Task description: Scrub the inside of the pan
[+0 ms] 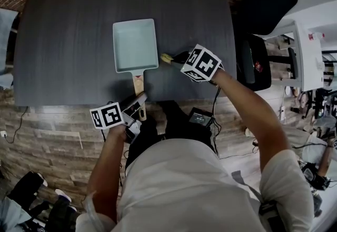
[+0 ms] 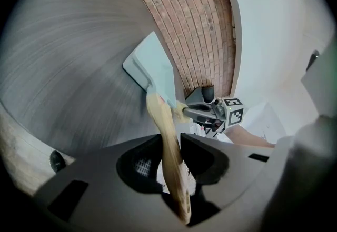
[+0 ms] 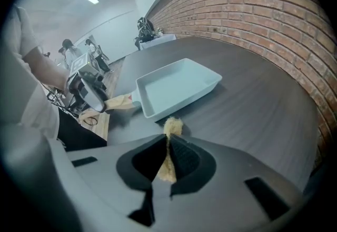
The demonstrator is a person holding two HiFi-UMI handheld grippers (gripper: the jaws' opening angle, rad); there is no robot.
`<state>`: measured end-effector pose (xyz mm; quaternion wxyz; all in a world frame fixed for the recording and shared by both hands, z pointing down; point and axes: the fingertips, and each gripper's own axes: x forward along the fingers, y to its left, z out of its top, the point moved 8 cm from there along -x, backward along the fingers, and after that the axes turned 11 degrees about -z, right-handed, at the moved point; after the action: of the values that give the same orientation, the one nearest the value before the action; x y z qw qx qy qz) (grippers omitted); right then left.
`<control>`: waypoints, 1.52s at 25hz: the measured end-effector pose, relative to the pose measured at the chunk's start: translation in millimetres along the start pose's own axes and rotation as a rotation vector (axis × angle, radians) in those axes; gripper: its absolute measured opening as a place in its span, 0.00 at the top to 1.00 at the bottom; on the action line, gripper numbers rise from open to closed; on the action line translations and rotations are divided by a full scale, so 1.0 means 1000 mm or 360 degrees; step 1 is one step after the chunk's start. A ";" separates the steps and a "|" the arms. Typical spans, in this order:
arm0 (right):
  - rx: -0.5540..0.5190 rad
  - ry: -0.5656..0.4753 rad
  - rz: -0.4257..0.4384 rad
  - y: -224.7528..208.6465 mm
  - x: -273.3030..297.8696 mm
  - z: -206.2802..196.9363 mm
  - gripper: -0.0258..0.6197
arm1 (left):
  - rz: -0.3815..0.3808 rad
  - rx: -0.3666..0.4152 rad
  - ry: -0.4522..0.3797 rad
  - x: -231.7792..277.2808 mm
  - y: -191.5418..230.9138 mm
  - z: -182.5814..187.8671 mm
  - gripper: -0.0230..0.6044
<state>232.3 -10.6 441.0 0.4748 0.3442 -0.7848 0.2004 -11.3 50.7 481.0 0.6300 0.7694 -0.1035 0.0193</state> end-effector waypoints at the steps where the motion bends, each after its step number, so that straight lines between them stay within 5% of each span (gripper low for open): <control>1: 0.0011 -0.0002 -0.0020 -0.004 -0.002 0.000 0.91 | -0.0004 0.0001 0.0009 -0.002 0.000 -0.002 0.78; 8: 0.0073 -0.0059 -0.0151 -0.037 -0.014 0.020 0.91 | -0.0034 0.0032 0.0130 -0.013 -0.003 -0.021 0.78; 17: 0.0352 -0.0099 -0.0201 -0.082 -0.011 0.037 0.91 | -0.0070 0.0097 0.0334 -0.030 -0.007 -0.046 0.78; 21: 0.0491 -0.0063 -0.0096 -0.090 0.001 0.033 0.91 | -0.0105 0.0112 0.0429 -0.038 -0.005 -0.053 0.78; 26: 0.0651 0.0032 0.0199 -0.083 0.012 0.023 0.91 | -0.0142 0.0156 0.0554 -0.046 -0.004 -0.052 0.78; 38: 0.0704 0.0139 0.0582 -0.077 0.035 0.036 0.91 | -0.0156 0.0239 0.0771 -0.051 -0.002 -0.039 0.77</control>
<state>255.9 -98.3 454.1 0.3774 0.2833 -0.7499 0.4636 -56.5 96.3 479.1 0.5776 0.7911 0.0896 0.1802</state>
